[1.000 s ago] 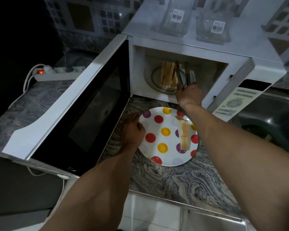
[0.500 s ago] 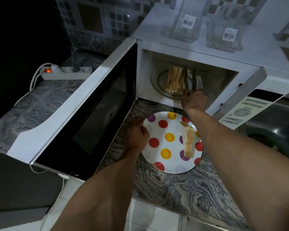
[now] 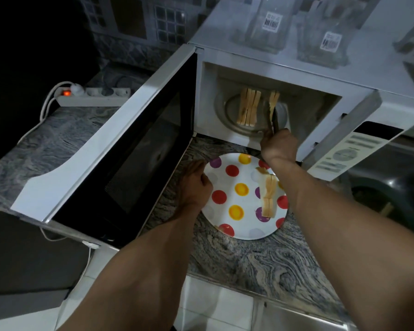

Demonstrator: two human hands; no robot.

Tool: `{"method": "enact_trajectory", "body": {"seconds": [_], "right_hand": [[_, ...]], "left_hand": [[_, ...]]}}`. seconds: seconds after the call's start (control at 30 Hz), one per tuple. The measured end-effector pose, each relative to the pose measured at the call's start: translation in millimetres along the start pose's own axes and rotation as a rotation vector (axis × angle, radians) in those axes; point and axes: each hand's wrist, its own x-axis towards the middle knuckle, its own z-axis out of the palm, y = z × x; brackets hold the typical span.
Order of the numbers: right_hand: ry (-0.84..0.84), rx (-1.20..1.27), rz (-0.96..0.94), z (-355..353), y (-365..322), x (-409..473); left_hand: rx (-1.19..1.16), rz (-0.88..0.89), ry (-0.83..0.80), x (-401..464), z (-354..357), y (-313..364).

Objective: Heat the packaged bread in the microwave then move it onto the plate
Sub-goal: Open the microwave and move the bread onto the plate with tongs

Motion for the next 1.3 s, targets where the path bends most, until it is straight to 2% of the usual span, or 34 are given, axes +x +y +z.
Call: {"method": "enact_trajectory", "body": {"seconds": [0.37,0.47,0.77,1.0,1.3], "right_hand": [[0.107,-0.033,-0.205,-26,14,-99],[0.068,0.015,-0.25,-26,29,-130],[-0.079,-0.099,-0.229,-19,97,-198],[-0.075,-0.059,-0.131,-18,118,-215],[-0.069,-0.001,-0.117,-11,128,-212]], "left_hand": [[-0.066,-0.064,-0.039,0,-9,8],[-0.079,-0.06,-0.033,-1,-8,8],[-0.091,-0.058,-0.084,-2,-10,9],[-0.104,-0.059,-0.079,-5,-11,8],[-0.147,-0.077,-0.083,-3,-8,6]]}}
